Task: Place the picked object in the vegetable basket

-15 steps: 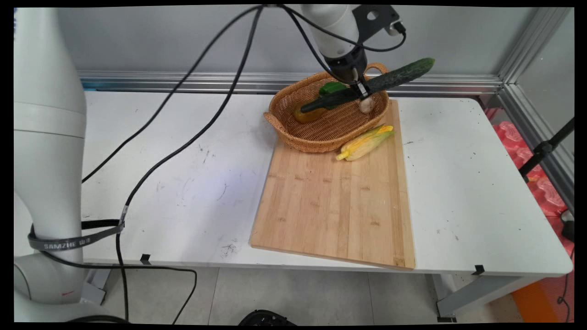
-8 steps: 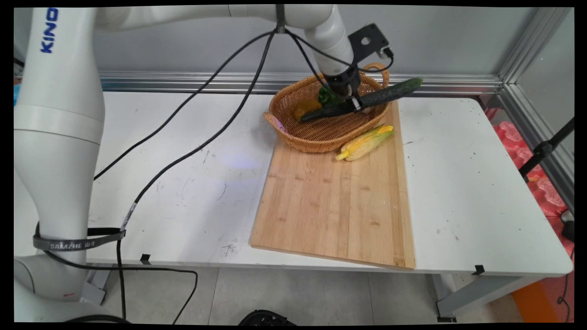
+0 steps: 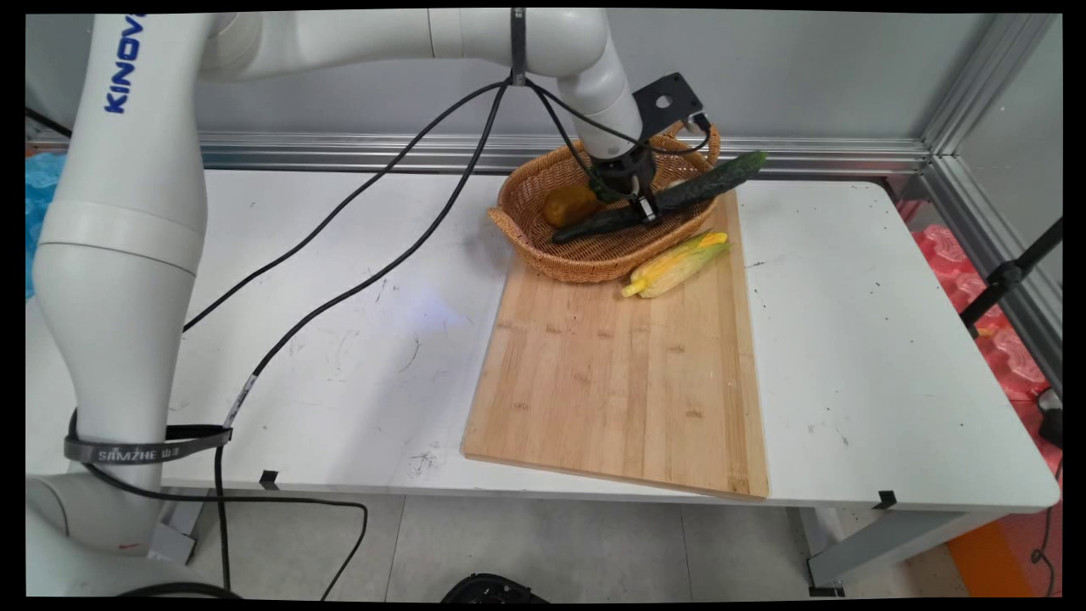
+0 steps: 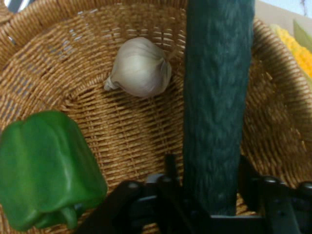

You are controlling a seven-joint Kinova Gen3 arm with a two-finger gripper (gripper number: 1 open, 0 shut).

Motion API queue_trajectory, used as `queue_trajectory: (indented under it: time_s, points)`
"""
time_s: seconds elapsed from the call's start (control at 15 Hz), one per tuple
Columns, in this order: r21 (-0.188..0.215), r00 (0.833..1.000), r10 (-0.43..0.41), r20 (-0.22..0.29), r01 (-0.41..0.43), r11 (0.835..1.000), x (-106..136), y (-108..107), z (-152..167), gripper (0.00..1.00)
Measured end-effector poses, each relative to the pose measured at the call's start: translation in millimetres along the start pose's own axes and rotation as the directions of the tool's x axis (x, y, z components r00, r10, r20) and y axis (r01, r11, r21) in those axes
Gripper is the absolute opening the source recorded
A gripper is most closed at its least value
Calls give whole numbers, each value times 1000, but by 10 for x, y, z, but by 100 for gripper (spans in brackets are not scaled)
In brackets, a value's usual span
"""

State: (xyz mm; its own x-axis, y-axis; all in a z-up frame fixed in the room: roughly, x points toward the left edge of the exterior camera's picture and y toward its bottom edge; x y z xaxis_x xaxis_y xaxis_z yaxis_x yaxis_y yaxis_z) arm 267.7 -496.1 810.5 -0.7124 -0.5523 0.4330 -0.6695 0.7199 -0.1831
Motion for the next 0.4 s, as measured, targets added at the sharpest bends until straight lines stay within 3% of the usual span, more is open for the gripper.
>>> queue_trajectory:
  time_s: [0.4]
  points:
    - [-16, 999, 5, -39, -6, 1000, 30, -106, -68, 100]
